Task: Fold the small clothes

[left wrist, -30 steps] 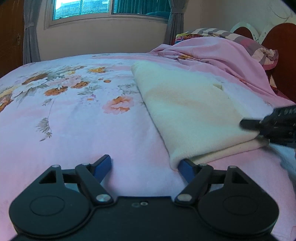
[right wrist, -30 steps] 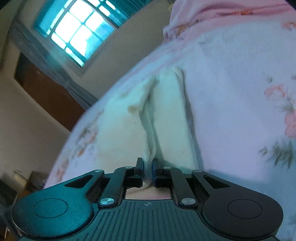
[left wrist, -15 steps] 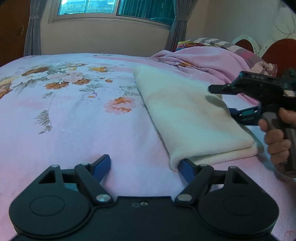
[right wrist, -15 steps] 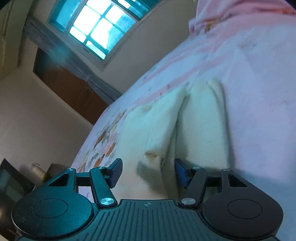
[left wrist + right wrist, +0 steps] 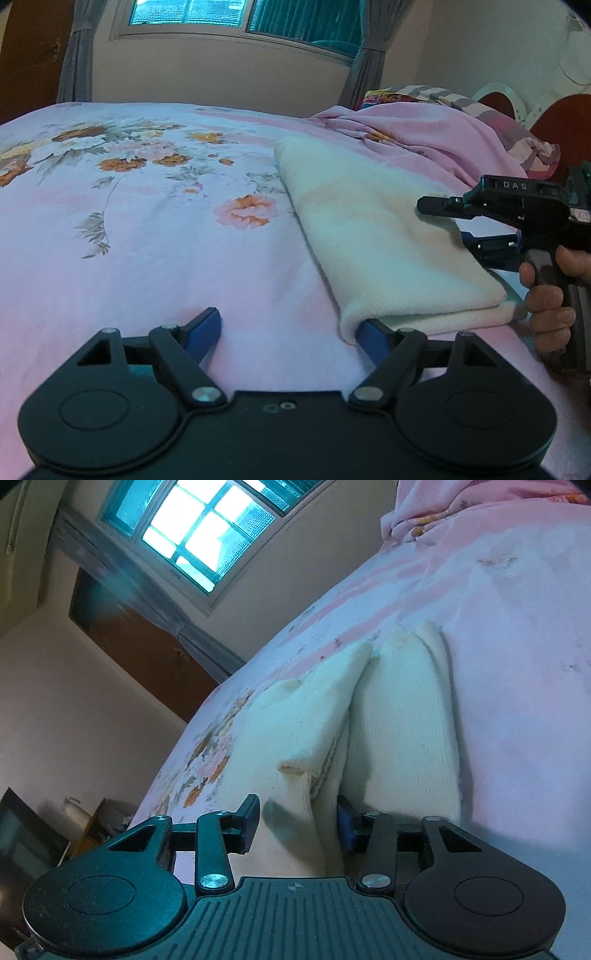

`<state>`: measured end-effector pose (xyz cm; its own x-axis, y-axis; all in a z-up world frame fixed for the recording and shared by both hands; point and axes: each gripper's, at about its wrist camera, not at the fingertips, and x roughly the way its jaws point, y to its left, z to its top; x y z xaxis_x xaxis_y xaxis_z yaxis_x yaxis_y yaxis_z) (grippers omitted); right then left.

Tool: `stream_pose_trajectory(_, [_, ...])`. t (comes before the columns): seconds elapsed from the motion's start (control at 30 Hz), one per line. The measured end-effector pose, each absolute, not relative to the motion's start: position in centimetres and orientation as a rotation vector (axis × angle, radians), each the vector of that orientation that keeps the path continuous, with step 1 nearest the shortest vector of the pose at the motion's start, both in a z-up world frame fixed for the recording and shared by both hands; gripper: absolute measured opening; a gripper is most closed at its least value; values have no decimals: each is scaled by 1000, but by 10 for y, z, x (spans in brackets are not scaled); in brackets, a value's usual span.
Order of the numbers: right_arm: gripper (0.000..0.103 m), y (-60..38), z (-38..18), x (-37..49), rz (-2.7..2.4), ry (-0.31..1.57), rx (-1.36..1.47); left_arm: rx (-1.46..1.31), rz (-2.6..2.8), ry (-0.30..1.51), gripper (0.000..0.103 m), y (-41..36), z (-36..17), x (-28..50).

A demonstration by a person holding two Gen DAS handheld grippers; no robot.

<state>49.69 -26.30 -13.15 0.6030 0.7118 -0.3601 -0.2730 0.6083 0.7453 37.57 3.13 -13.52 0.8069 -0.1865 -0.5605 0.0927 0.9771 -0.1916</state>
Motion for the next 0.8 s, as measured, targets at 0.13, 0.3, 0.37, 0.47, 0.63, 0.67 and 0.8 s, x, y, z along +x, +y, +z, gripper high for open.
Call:
stream_pose_trajectory(0.13, [45, -257, -129, 498, 628, 710, 688, -160, -121, 618, 79, 27, -135, 374])
stream_pose_trajectory(0.3, [45, -246, -125, 499, 628, 706, 671, -222, -114, 615, 79, 32, -135, 373])
stream_pose_trajectory(0.37, [45, -245, -125, 500, 632, 705, 670, -261, -113, 614, 79, 36, -136, 373])
stream_pose_trajectory(0.47, [45, -244, -125, 501, 640, 705, 656, -310, -107, 610, 79, 40, -137, 373])
stream_pose_trajectory(0.63, [45, -245, -127, 513, 640, 701, 667, -316, -102, 606, 79, 39, -137, 374])
stream_pose_trajectory(0.67, [42, -244, -128, 518, 642, 715, 675, -321, -102, 607, 79, 40, -137, 374])
stream_pose_trajectory(0.8, [12, -234, -119, 519, 627, 699, 591, -355, -106, 601, 79, 44, -134, 373])
